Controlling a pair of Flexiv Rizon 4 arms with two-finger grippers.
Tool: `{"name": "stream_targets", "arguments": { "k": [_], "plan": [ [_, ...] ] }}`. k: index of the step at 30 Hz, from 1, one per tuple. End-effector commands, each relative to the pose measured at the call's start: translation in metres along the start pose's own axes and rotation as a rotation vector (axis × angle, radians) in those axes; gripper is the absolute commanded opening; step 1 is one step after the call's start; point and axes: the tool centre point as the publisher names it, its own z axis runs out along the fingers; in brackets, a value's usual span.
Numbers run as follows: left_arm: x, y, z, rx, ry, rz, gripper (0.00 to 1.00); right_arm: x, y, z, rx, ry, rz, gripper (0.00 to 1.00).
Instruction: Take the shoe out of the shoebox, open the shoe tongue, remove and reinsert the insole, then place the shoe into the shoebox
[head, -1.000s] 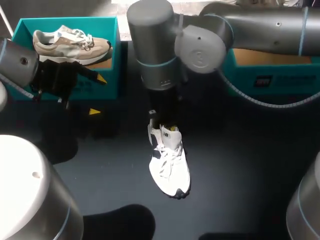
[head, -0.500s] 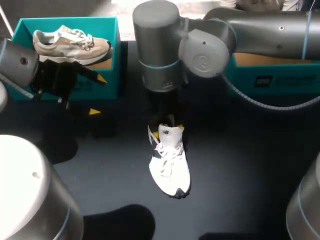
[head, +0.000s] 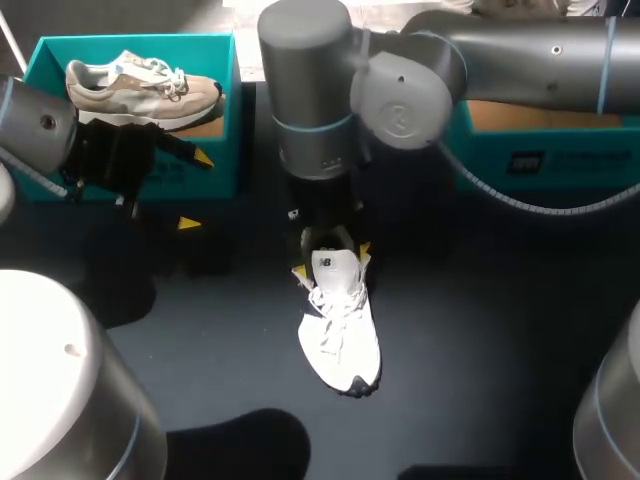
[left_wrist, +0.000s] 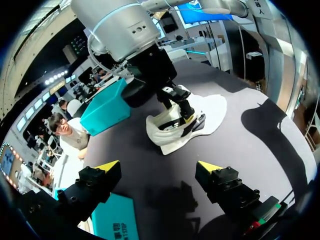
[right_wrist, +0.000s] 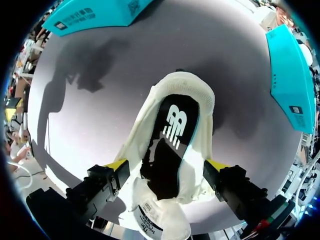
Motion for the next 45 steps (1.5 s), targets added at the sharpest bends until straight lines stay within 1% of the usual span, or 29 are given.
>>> {"name": "stream_targets", "arguments": {
  "k": [1,2,6,10,15,18,21,24,25,26,28,32,34,37,39,44,45],
  "plan": [
    [0.001,-0.001,-0.001,-0.003,0.001,0.001,1.0,-0.001,-0.012,-0.011,-0.03,-0.015,0.024,1.0],
    [0.001,-0.001,-0.001,-0.003,0.001,0.001,1.0,-0.004,-0.016,-0.016,-0.043,-0.022,0.044,1.0],
    [0.001,-0.001,-0.001,-0.003,0.001,0.001,1.0,-0.006,-0.03,-0.025,-0.048,-0.033,0.09,1.0],
    [0.001,-0.001,-0.001,-0.003,0.001,0.001,1.0,-0.005,-0.05,-0.028,-0.037,-0.027,0.131,1.0],
    [0.001,-0.001,-0.001,-0.003,0.001,0.001,1.0,-0.004,-0.071,-0.031,-0.042,-0.018,0.206,1.0],
    [0.001,-0.001,-0.001,-0.003,0.001,0.001,1.0,-0.002,-0.08,-0.028,-0.035,-0.009,0.233,1.0],
    [0.001,-0.001,-0.001,-0.003,0.001,0.001,1.0,0.005,-0.084,-0.028,-0.018,0.023,0.231,1.0],
    [0.001,-0.001,-0.001,-0.003,0.001,0.001,1.0,0.014,-0.082,-0.031,-0.012,0.035,0.209,0.99],
    [0.001,-0.001,-0.001,-0.003,0.001,0.001,1.0,0.016,-0.081,-0.032,-0.015,0.031,0.207,0.66],
    [0.001,-0.001,-0.001,-0.003,0.001,0.001,1.0,0.017,-0.08,-0.032,-0.015,0.029,0.207,0.48],
    [0.001,-0.001,-0.001,-0.003,0.001,0.001,1.0,0.02,-0.077,-0.034,-0.015,0.024,0.202,0.49],
    [0.001,-0.001,-0.001,-0.003,0.001,0.001,1.0,0.021,-0.069,-0.032,-0.013,0.019,0.187,0.48],
    [0.001,-0.001,-0.001,-0.003,0.001,0.001,1.0,0.021,-0.062,-0.034,-0.022,0.016,0.174,0.46],
    [0.001,-0.001,-0.001,-0.003,0.001,0.001,1.0,0.022,-0.049,-0.037,-0.048,0.014,0.147,0.41],
    [0.001,-0.001,-0.001,-0.003,0.001,0.001,1.0,0.021,-0.04,-0.036,-0.057,0.017,0.126,0.41],
    [0.001,-0.001,-0.001,-0.003,0.001,0.001,1.0,0.012,-0.021,-0.025,-0.05,0.006,0.094,0.37],
    [0.001,-0.001,-0.001,-0.003,0.001,0.001,1.0,0.011,-0.019,-0.022,-0.057,0.022,0.092,0.35]
  ]
}}
